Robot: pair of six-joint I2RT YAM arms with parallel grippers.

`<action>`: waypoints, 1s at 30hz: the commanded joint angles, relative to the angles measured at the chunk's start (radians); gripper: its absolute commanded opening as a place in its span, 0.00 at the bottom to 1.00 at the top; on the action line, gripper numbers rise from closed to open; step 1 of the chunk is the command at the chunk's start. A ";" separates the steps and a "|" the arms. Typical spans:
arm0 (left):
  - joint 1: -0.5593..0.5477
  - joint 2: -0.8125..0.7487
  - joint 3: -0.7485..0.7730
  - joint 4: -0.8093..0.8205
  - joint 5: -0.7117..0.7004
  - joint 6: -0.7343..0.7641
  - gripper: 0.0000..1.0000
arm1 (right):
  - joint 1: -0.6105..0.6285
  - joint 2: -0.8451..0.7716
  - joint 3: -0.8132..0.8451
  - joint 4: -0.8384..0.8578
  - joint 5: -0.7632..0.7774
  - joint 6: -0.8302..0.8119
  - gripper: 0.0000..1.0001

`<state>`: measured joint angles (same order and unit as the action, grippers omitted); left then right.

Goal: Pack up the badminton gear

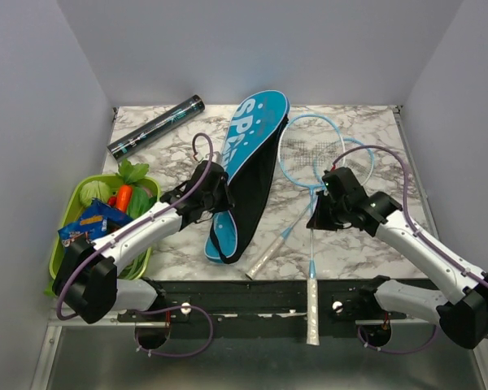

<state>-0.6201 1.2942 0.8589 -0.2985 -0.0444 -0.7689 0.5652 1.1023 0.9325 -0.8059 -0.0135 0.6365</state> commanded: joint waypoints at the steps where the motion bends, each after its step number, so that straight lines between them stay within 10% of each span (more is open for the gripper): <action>1: -0.016 0.023 0.055 0.064 -0.031 -0.012 0.00 | 0.065 -0.024 -0.056 -0.044 -0.025 0.040 0.01; 17: -0.020 0.031 0.022 0.107 -0.020 0.025 0.00 | 0.236 0.191 -0.046 0.111 -0.057 0.150 0.01; 30: -0.043 0.036 -0.067 0.124 0.043 0.042 0.00 | 0.200 0.655 0.363 0.160 -0.034 0.111 0.01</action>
<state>-0.6460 1.3312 0.8215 -0.2211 -0.0360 -0.7368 0.7898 1.6234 1.1801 -0.6891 -0.0471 0.7631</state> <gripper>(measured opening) 0.022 0.027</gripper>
